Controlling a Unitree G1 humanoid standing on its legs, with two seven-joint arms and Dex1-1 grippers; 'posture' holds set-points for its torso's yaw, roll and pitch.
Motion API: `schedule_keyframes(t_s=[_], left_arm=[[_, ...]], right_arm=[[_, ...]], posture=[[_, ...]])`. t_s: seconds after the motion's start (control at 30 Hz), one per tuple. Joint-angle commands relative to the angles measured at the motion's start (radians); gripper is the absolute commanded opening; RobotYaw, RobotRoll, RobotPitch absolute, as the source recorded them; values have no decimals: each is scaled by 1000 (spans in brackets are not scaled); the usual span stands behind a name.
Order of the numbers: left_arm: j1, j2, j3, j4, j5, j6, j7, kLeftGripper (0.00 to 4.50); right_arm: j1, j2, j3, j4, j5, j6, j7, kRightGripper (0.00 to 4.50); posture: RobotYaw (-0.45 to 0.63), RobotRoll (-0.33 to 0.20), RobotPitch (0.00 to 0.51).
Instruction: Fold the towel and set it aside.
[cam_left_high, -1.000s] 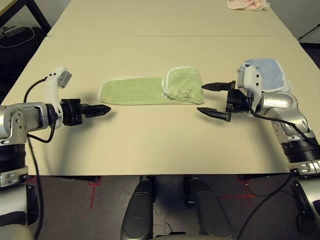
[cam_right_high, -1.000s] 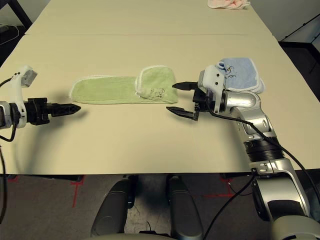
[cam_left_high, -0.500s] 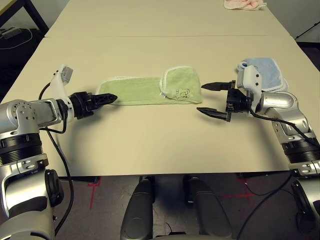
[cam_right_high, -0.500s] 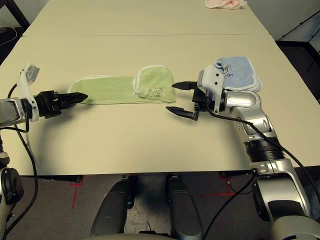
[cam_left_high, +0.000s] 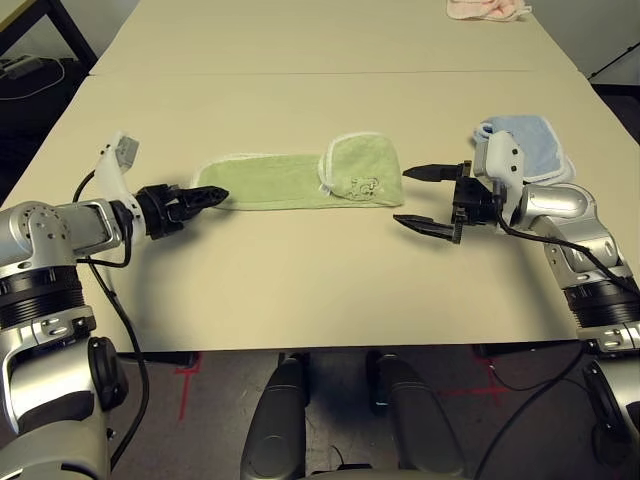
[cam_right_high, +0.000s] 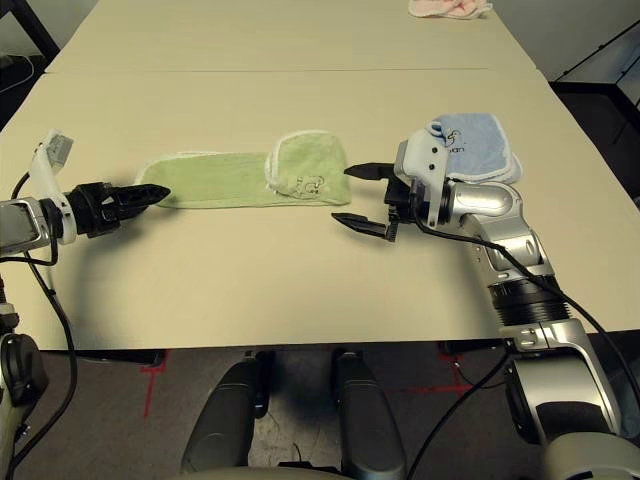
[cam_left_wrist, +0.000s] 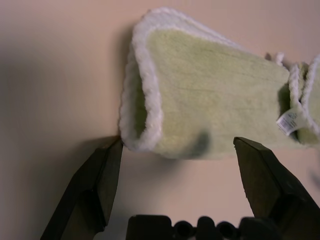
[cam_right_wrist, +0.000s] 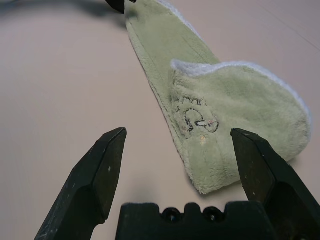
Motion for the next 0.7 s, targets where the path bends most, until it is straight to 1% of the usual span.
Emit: schedule_keyframes(t_s=[0.03, 0.1, 0.2, 0.23, 0.53, 0.7], left_arm=[[11, 0, 1, 20, 19, -6, 34, 4500], [10, -2, 4, 20, 17, -11, 42, 4500], [8, -6, 8, 22, 18, -25, 58, 3947], [7, -6, 7, 24, 16, -27, 61, 3508], [-15, -13, 20, 46, 1, -39, 83, 71], [-37, -24, 46, 51, -13, -17, 98, 27]], right_arm=[[18, -8, -6, -18, 5, 7, -2, 4484], [17, -7, -5, -17, 4, 7, -2, 4484], [17, -6, -5, -18, 4, 7, -3, 4500], [18, -6, -4, -19, 4, 7, -4, 4500], [22, -6, -2, -23, 3, 11, -6, 4500], [22, -7, -1, -18, 0, 10, -8, 4500]], posture=[[92, 0, 198], [92, 0, 198], [92, 0, 198], [91, 0, 198], [91, 0, 196], [92, 0, 196]])
